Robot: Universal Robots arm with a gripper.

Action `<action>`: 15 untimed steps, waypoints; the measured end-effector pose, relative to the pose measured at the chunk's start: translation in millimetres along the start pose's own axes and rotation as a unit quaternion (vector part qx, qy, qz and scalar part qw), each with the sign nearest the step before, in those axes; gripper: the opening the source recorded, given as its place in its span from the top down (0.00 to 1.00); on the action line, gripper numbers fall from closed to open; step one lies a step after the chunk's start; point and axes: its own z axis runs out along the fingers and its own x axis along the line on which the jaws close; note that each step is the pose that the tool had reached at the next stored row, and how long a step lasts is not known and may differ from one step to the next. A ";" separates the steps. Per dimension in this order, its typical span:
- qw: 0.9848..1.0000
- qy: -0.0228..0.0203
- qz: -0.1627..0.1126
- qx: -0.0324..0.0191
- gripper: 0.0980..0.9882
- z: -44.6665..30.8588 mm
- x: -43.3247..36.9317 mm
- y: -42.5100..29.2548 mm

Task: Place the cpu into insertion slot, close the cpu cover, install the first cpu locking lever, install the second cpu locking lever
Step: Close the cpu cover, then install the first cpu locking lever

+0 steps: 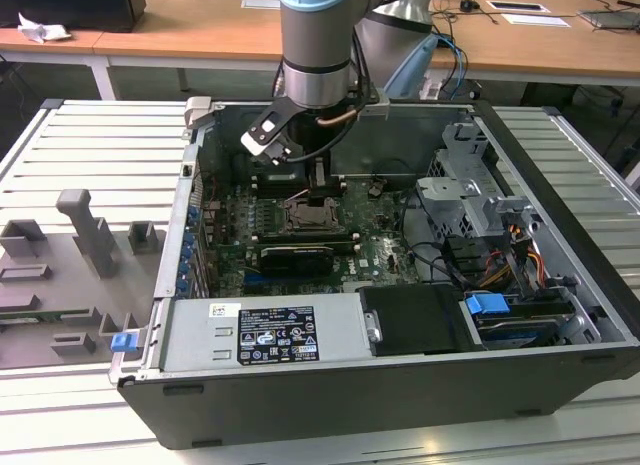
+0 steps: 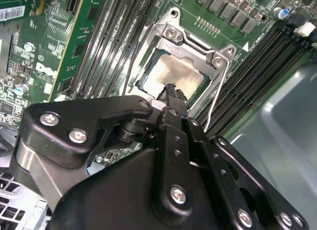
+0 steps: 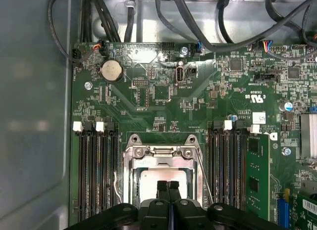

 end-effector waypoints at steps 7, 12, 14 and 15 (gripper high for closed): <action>1.000 0.000 0.000 0.000 0.99 -0.2 0.0 -2.1; 1.000 0.000 0.000 0.000 0.99 -4.1 0.0 -1.9; 1.000 0.000 0.000 0.000 0.99 -5.6 0.0 -1.8; 1.000 0.000 0.000 0.000 0.99 -6.3 0.0 -1.8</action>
